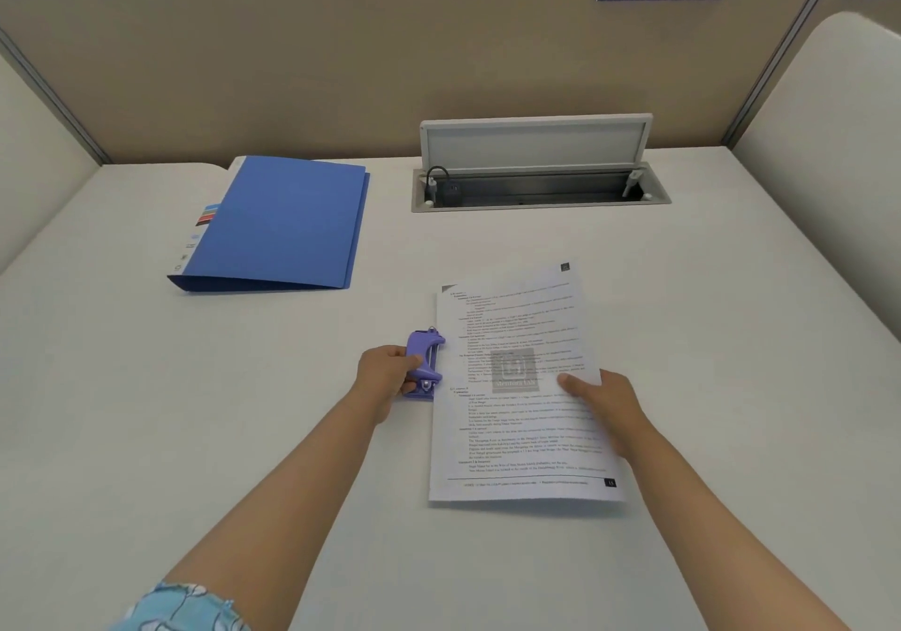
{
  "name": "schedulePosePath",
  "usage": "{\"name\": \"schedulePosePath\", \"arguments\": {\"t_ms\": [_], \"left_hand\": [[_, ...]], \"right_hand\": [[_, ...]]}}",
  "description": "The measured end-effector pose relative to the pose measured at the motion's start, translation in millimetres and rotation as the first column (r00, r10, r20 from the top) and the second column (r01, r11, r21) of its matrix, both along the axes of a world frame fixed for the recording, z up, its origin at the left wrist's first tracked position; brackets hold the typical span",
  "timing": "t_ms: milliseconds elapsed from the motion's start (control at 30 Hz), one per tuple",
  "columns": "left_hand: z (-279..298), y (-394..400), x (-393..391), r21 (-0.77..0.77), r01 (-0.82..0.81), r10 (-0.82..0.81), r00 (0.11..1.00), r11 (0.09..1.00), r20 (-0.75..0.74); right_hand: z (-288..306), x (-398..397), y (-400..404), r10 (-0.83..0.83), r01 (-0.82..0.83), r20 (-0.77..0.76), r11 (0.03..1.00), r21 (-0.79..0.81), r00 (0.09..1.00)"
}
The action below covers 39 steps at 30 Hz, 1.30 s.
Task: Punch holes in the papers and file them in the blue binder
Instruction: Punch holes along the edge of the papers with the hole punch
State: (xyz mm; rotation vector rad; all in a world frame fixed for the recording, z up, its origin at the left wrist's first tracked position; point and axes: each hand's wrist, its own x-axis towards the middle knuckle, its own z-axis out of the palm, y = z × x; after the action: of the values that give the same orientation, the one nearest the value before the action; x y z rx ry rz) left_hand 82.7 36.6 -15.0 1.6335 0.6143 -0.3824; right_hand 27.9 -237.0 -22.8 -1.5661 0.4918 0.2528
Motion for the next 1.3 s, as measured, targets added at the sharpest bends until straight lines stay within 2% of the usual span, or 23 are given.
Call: {"name": "schedulePosePath", "arguments": {"t_ms": [933,1300], "left_hand": [[5.6,0.2,-2.2,-0.019,0.007,-0.007,1.000,1.000,-0.002],[3.8,2.0,-1.1,-0.005,0.032,-0.032,0.999,0.999,-0.011]], "right_hand": [[-4.6,6.7,16.8,-0.041,0.041,-0.034,0.999,0.000,0.999],[-8.0,10.1,19.3,-0.035,0.032,-0.042,0.997,-0.073,0.998]]}}
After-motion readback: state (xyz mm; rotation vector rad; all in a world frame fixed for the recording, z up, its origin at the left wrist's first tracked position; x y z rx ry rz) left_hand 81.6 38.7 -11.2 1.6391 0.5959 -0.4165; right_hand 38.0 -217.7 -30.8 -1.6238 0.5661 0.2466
